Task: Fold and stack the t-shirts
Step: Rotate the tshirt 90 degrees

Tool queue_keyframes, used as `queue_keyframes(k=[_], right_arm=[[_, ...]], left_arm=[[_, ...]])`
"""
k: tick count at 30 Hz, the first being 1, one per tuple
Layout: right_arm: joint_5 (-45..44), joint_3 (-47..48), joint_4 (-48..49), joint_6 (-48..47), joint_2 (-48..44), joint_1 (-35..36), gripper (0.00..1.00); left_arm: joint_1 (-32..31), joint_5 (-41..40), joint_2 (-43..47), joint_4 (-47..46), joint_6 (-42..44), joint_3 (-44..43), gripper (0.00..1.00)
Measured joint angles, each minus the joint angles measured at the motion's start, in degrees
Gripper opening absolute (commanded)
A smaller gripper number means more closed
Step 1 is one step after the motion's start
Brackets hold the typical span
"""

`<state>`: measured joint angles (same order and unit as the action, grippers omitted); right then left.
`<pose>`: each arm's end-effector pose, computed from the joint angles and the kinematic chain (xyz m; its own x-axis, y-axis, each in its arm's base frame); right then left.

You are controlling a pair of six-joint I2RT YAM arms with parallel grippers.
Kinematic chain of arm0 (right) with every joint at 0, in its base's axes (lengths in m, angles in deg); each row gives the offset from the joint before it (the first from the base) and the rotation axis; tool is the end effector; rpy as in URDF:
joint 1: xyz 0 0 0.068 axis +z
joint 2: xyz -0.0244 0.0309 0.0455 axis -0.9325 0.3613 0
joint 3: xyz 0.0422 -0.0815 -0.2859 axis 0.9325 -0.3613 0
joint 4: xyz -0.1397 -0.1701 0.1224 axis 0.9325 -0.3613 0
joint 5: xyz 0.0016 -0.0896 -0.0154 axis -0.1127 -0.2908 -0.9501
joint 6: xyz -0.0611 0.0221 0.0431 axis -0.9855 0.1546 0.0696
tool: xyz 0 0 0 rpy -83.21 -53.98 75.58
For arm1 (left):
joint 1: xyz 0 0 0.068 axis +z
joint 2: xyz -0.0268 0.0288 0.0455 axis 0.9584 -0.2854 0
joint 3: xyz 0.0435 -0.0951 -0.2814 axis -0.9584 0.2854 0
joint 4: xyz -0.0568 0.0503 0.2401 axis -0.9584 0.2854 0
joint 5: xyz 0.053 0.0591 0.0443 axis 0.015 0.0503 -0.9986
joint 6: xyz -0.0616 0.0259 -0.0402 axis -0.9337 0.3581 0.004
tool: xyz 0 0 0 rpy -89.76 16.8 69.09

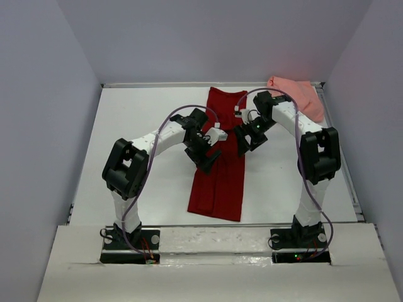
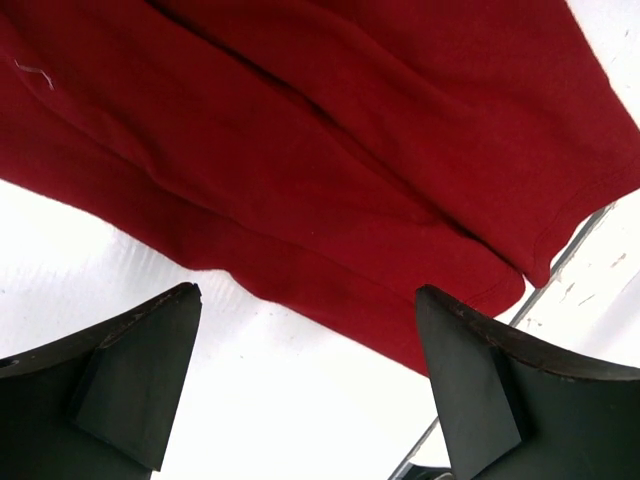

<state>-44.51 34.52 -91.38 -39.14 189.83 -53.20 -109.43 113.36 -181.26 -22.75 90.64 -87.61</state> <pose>0.3577 0.1374 0.2313 -0.7969 -0.5371 -0.2764 -0.5997 0.6486 0.4687 0.2991 -0.2559 0.2227 -0.4710 0.7243 -0.5034 0.8821 0.3839 -0.2730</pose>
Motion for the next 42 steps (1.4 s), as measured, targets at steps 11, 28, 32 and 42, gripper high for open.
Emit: queue_keyframes(k=[11,28,32,42], right_arm=[[4.59,16.57,-0.46,-3.54,13.11,0.42,1.0],[7.08,23.02,-5.62,-8.17,21.79,2.1,1.0],[6.62,27.17,-4.98,-7.78,23.87,2.1,1.0],[5.16,33.29,-2.69,-4.61,28.35,2.1,1.0]], left_arm=[[1.86,-4.26,2.67,-6.49,-2.01,3.52,0.99],[12.94,-15.8,4.85,-10.36,-7.02,3.65,0.99],[15.85,-17.07,5.95,-10.36,-6.93,3.63,0.99],[20.15,-19.08,6.05,-9.46,-6.56,3.56,0.99]])
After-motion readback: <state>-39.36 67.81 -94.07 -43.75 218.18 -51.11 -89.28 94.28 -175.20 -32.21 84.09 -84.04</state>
